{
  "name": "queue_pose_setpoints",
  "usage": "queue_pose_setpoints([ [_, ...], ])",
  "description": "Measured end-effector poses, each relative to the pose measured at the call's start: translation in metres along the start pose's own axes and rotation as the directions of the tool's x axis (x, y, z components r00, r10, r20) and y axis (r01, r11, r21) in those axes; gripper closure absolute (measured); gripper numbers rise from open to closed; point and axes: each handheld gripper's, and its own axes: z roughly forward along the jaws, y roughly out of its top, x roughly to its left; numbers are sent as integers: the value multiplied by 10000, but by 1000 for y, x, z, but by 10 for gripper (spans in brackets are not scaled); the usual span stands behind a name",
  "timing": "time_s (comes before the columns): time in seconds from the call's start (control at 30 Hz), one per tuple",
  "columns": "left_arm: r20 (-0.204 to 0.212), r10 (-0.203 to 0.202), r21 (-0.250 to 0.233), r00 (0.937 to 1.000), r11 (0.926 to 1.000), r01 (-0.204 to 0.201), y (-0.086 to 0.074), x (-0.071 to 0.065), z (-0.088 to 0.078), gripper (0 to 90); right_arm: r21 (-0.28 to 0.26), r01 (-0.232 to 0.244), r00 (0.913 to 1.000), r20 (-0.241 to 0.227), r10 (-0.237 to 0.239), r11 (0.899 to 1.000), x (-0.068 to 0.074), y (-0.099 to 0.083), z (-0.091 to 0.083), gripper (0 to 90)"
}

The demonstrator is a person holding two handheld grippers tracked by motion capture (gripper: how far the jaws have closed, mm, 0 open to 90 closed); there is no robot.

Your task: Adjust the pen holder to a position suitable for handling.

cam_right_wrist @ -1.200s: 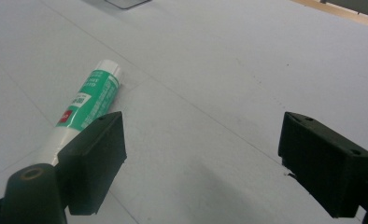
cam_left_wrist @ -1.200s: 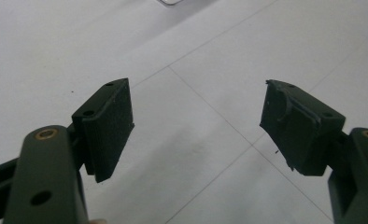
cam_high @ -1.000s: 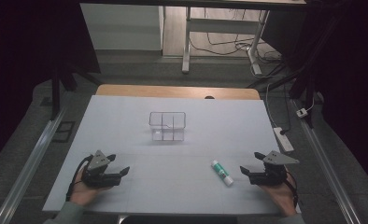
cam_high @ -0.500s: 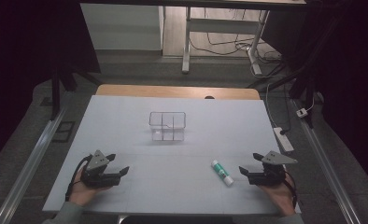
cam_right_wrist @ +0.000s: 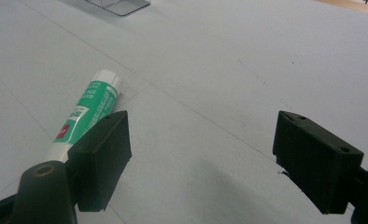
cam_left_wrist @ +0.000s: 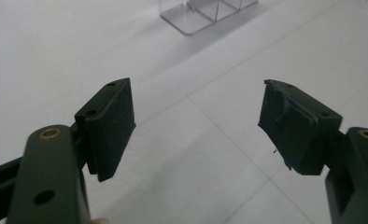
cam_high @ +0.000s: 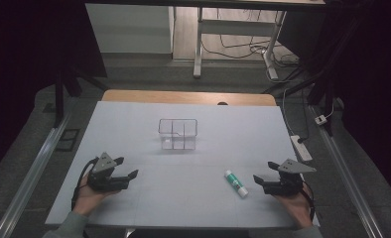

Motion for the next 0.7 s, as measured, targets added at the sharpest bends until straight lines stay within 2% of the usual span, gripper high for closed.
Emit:
queue_pose_setpoints([
  [0.1,-52,-131,-40,9999,9999,131,5,3,3,274,24,-19,10000,24,19,10000,0,-1,0,186],
  [0.23,-131,-161,147,9998,9998,163,11,4,8,274,95,-39,10000,-73,40,9999,0,-1,1,187],
  [0.3,-168,-153,188,9997,9997,156,14,5,10,274,110,-116,9996,-258,119,9999,0,-1,1,187],
  [0.43,-190,-172,76,9997,9998,174,24,7,13,286,51,-162,9996,-221,163,9999,0,-2,1,187],
  [0.7,-163,-1,258,9999,9997,5,41,11,31,299,82,-193,9993,-328,195,9998,-1,-2,3,187],
])
